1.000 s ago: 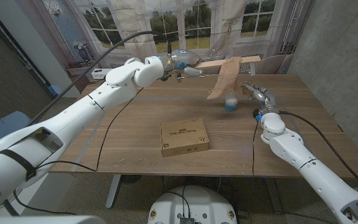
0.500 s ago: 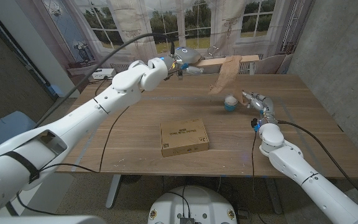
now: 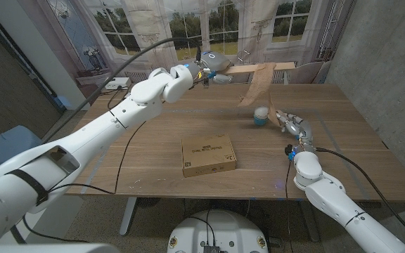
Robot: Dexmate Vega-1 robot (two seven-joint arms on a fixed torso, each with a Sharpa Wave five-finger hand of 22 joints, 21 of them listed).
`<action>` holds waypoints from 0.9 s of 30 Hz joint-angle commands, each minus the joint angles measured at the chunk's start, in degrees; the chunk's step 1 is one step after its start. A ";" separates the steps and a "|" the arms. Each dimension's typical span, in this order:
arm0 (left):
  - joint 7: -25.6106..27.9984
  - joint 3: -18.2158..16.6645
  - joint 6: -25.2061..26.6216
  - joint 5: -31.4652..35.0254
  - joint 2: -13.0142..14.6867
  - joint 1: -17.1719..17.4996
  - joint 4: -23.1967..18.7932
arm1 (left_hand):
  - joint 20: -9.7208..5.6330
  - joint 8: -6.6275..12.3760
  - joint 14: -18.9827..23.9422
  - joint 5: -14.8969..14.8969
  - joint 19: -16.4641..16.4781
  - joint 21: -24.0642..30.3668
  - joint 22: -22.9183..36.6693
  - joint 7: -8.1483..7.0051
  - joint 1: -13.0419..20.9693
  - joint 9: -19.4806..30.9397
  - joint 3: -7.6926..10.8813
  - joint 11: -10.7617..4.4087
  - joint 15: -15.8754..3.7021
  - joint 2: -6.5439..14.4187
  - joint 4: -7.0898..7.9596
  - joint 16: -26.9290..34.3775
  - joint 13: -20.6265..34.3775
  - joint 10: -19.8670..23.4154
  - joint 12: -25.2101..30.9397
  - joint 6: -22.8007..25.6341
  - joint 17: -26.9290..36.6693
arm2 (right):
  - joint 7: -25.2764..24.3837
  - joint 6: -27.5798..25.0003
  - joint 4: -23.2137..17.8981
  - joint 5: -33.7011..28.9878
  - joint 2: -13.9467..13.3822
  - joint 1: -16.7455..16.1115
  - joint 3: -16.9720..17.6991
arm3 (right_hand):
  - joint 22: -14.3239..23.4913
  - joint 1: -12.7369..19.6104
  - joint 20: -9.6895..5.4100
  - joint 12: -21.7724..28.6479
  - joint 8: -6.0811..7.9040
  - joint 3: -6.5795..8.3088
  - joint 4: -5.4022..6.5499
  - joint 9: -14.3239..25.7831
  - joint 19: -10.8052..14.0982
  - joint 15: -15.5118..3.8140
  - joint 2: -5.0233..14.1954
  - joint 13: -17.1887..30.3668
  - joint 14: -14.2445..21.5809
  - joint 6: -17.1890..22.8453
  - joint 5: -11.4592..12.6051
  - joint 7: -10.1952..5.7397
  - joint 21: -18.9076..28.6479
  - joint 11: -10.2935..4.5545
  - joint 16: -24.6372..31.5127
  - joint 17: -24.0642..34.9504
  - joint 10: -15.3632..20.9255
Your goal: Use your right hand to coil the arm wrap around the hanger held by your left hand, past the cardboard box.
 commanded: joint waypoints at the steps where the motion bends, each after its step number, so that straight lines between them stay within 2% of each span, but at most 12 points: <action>1: 0.26 0.33 0.26 1.34 -0.49 -0.11 0.05 | -2.68 0.35 0.13 -0.14 0.23 0.37 -0.02 0.17 0.11 0.10 0.34 0.06 -0.31 0.52 0.10 0.43 0.15 0.44 0.18 -0.14 0.07 | -2.27 -0.58 -1.43 -0.83 0.79 -4.00 0.73 | -0.02 22.74 -0.93 -0.20 0.18 0.03 0.26 0.35 0.12 -1.90 22.35 0.07 -0.24 13.15 0.37 3.73 0.24 -6.66 0.04 0.08 9.68; 21: 0.19 1.06 -0.23 2.06 -1.13 -0.53 0.78 | -2.66 0.79 0.01 -0.20 0.30 0.39 0.02 0.13 0.03 -0.18 0.32 -0.11 -0.33 0.55 0.11 0.47 0.15 0.59 0.20 -0.31 0.04 | -6.42 -2.16 -3.59 -1.59 2.00 -9.65 1.62 | -0.08 22.82 -0.79 -0.34 0.05 -0.10 0.28 0.39 0.21 -1.84 22.30 0.34 -0.29 13.29 0.44 3.86 0.30 -6.55 0.20 0.04 9.86; 27: 0.35 1.27 -0.26 2.50 -1.23 -0.67 0.98 | -2.69 0.99 0.06 -0.22 0.16 0.47 0.23 -0.01 0.00 -0.28 0.31 -0.20 -0.30 0.57 0.11 0.46 0.16 0.57 0.20 -0.25 -0.06 | -7.91 -2.03 -5.64 -2.50 1.90 -11.84 2.32 | -0.08 22.90 -0.78 -0.52 0.09 -0.04 0.26 0.47 0.06 -1.82 22.37 0.08 -0.41 13.38 0.49 3.97 0.25 -6.51 0.18 0.08 10.02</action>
